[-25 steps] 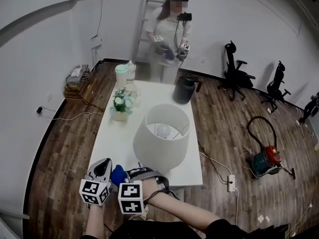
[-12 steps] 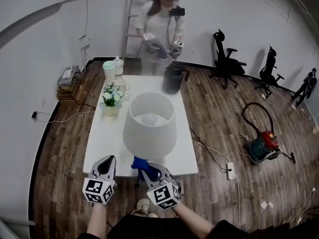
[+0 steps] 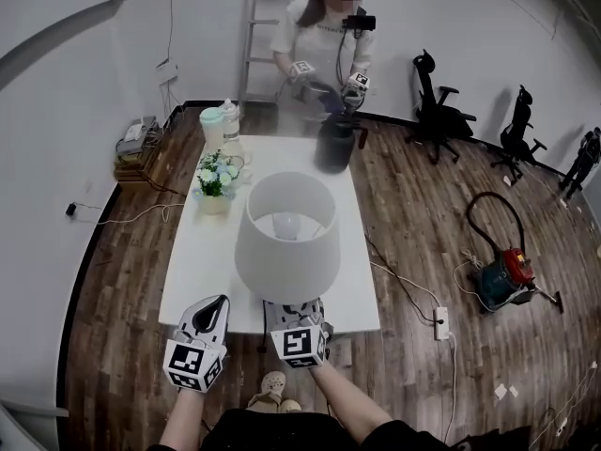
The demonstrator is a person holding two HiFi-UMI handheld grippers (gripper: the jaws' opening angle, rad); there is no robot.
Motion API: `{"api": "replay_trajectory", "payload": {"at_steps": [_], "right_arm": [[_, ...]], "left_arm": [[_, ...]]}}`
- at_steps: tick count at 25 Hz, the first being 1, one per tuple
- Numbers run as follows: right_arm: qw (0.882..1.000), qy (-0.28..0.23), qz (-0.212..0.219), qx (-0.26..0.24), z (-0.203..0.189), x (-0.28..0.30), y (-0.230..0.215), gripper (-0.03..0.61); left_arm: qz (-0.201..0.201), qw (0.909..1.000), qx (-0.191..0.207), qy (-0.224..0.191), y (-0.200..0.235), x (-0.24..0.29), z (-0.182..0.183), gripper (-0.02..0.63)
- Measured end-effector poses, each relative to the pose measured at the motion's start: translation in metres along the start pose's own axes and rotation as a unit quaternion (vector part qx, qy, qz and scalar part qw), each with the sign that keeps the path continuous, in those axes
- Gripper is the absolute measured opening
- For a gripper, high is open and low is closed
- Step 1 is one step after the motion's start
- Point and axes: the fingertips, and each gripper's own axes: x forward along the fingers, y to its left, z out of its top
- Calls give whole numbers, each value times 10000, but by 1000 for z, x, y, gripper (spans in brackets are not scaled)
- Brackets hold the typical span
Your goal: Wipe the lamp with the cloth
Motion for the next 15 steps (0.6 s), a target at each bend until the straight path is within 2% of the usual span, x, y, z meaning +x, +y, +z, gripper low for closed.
{"api": "replay_trajectory", "payload": {"at_steps": [3, 6, 9, 11, 12, 13, 15], "right_arm": [[9998, 76, 170, -17, -7, 15, 10, 75], [9959, 676, 578, 176, -40, 26, 34, 75], [9867, 941, 1278, 345, -58, 24, 59, 75], [9776, 954, 1851, 308, -61, 10, 78, 75], [9752, 898, 2005, 275, -62, 0, 82, 75], [9757, 786, 2026, 271, -62, -12, 79, 75], [9839, 422, 1695, 366, -56, -31, 56, 75]], "left_arm": [[105, 9999, 82, -26, 4, -5, -1, 11], [151, 9999, -15, 76, 8, -7, -9, 11], [163, 9997, -100, 171, 12, -8, -18, 12], [160, 9995, -180, 220, 14, -8, -23, 11], [152, 9994, -222, 233, 13, -7, -26, 12], [131, 9993, -252, 235, 11, -7, -28, 11], [59, 9994, -260, 228, 8, -5, -29, 12]]}}
